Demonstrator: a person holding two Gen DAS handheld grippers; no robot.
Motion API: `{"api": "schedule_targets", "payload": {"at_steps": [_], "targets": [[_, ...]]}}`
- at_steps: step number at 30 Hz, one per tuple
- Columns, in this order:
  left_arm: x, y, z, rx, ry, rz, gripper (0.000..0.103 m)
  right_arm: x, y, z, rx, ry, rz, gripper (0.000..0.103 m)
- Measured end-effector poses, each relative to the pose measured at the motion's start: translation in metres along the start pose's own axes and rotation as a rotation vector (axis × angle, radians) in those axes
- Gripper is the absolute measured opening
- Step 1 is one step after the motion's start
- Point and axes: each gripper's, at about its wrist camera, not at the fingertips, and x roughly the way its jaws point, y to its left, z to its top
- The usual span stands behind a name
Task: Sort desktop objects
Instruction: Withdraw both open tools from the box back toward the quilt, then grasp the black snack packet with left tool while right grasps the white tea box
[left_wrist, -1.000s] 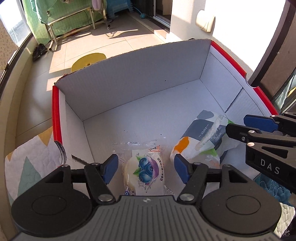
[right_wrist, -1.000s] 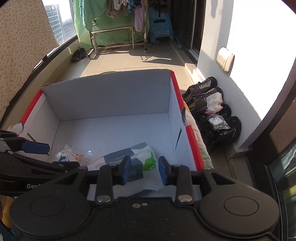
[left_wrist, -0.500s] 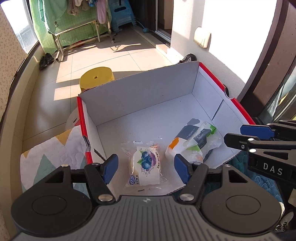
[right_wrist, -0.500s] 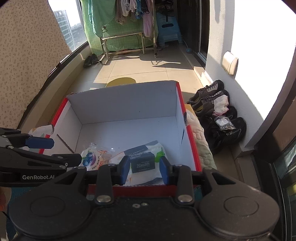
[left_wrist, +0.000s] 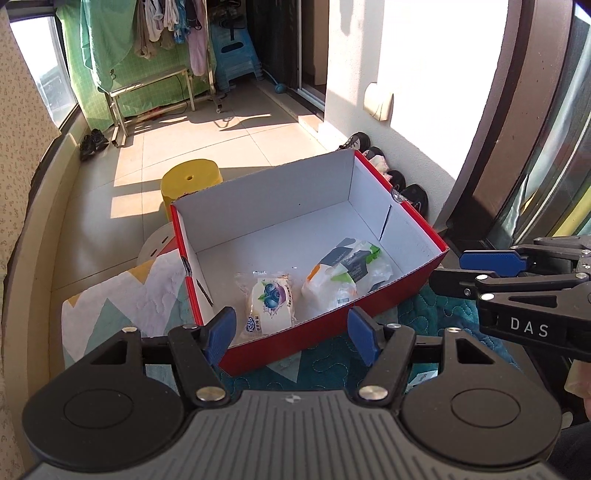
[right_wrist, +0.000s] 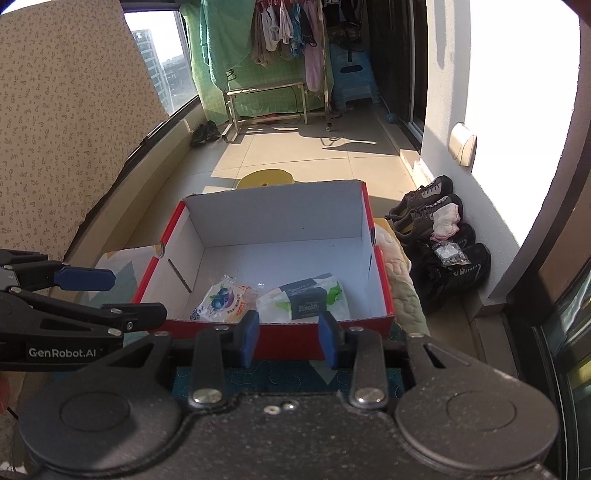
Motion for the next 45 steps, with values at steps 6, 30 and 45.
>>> {"api": "schedule_targets", "payload": {"at_steps": [6,30,45], "targets": [[-0.023,-0.003,-0.022,-0.012,-0.012,-0.015,0.066,-0.022,0.004,-0.012,-0.003,-0.007,0.014,0.035],[-0.028,0.014,-0.135,-0.205,0.089,0.004,0.066,-0.032,-0.003,-0.092,0.079,0.079,-0.053,0.051],[0.02,0.021,-0.171,-0.252,0.252,0.022,0.069,0.003,-0.021,-0.116,0.122,0.203,-0.077,0.052]]}}
